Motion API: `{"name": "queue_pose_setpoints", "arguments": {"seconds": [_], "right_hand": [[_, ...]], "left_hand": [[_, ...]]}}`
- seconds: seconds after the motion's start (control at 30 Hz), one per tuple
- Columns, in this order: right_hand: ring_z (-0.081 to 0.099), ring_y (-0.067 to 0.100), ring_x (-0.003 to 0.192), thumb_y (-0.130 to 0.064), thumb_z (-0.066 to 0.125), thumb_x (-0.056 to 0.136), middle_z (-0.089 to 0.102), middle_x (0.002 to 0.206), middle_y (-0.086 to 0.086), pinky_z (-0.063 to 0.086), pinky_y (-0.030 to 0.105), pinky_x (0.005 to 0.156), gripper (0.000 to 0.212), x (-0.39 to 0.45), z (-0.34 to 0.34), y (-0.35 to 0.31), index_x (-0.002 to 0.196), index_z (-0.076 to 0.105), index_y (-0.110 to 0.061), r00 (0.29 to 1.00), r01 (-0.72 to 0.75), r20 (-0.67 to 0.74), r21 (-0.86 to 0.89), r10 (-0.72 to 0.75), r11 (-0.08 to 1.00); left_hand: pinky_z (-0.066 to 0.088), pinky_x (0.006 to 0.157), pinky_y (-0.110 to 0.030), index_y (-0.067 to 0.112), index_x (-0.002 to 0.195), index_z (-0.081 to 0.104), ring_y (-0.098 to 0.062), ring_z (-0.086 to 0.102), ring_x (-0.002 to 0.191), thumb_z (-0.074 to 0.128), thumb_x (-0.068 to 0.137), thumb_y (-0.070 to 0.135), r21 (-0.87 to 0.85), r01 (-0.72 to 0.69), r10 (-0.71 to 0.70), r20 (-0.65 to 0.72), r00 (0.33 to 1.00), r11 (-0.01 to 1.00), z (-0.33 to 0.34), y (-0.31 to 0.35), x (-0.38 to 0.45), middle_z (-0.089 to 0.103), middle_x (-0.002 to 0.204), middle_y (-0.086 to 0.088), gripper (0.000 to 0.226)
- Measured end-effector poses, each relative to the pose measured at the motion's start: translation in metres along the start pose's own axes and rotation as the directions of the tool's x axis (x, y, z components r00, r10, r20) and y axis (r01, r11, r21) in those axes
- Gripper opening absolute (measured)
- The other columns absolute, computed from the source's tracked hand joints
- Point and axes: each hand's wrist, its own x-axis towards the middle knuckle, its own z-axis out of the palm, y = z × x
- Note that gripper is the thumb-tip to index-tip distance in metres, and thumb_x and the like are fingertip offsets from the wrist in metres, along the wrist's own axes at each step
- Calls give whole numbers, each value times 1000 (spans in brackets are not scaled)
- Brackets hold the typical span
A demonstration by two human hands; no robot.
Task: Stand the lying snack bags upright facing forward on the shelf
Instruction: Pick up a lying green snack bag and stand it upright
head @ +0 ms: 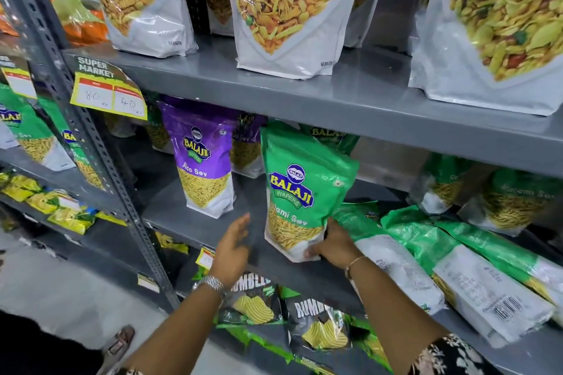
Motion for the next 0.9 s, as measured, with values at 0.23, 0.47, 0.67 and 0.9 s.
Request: {"name": "queue_pose_setpoints", "arguments": {"seconds": [0.23,0.47,0.67,0.9], "right_hand": [[61,29,112,5,63,72,64,122,10,51,42,97,62,32,-1,-3,130,48,-14,999,-34,-17,48,35,998],[57,29,117,-8,57,69,63,129,8,46,47,103,59,40,7,-9,126,57,-20,1000,16,-21,36,-15,999],[62,38,103,-10,62,80,69,111,19,46,31,77,25,34,14,-5,105,67,-9,972,-15,-234,-102,-9,995],[68,34,93,-2,63,74,75,96,18,49,25,73,20,26,15,-6,89,75,-7,955,-34,-296,-157,-14,987]], "left_hand": [[49,77,-42,5,141,34,-31,40,134,27,79,-27,-65,158,-155,54,986,985,10,16,34,41,144,-6,71],[45,100,-43,1,130,47,-26,53,116,28,80,-26,-119,133,-124,80,989,984,14,6,50,55,126,-11,60],[47,92,-63,30,83,63,-42,62,104,46,89,11,-31,179,-181,-107,978,983,5,-29,78,66,103,-22,27],[50,90,-58,10,84,66,-39,65,94,48,75,25,6,163,-159,-194,968,987,11,-36,98,70,96,-25,25]]}}
